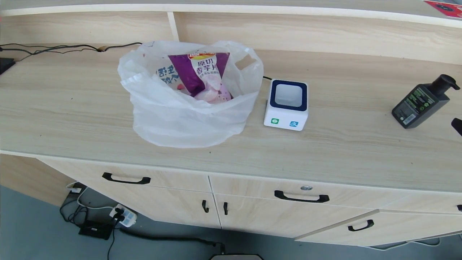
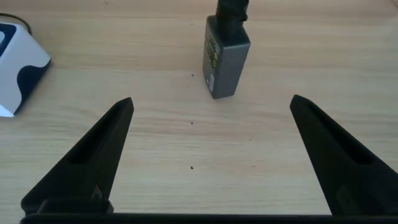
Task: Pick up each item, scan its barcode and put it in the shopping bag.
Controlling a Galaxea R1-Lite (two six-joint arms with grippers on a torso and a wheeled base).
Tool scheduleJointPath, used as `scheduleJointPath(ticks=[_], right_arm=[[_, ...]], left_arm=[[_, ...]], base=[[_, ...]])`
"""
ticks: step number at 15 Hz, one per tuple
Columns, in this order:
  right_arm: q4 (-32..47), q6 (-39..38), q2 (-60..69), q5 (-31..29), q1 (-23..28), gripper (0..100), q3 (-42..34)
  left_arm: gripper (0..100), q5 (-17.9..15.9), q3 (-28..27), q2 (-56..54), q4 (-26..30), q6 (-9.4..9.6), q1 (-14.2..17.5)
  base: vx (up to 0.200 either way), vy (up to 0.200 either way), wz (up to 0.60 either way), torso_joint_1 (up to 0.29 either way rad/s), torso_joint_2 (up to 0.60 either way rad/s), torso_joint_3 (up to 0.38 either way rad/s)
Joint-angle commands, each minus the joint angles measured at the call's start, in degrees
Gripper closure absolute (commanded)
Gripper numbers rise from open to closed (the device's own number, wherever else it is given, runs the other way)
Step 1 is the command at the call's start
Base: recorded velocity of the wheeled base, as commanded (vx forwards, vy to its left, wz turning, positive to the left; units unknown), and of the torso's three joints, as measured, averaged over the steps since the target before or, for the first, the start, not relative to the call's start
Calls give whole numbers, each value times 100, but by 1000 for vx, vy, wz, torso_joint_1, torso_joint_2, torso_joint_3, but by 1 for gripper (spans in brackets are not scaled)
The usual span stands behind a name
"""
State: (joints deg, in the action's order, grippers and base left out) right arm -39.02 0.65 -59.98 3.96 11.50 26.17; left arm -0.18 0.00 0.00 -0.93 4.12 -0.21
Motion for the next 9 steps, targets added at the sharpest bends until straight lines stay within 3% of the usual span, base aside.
scheduleJointPath(ticks=[1,3,6,7,9], right_arm=[[-9,-3,-102,122,19,0,-174],[-70,6,-330,483,19,0,-323],[-1354,-12,-1420,676,28,0,-446],[-2171,-3,-1991,922,37,0,-438],[-2523,-3,-2343,1212,46,0,-350]], left_arm=[[0,1,0,9,-4,1,3],[0,1,0,9,-4,1,3],[0,1,0,9,-13,-8,12],[0,1,0,9,-13,-8,12],[0,1,0,9,-13,-8,3]], base=[[0,-200,0,-2,7,-2],[0,-200,0,0,2,5],[0,0,0,0,0,0],[0,0,0,0,0,0],[0,0,0,0,0,0]])
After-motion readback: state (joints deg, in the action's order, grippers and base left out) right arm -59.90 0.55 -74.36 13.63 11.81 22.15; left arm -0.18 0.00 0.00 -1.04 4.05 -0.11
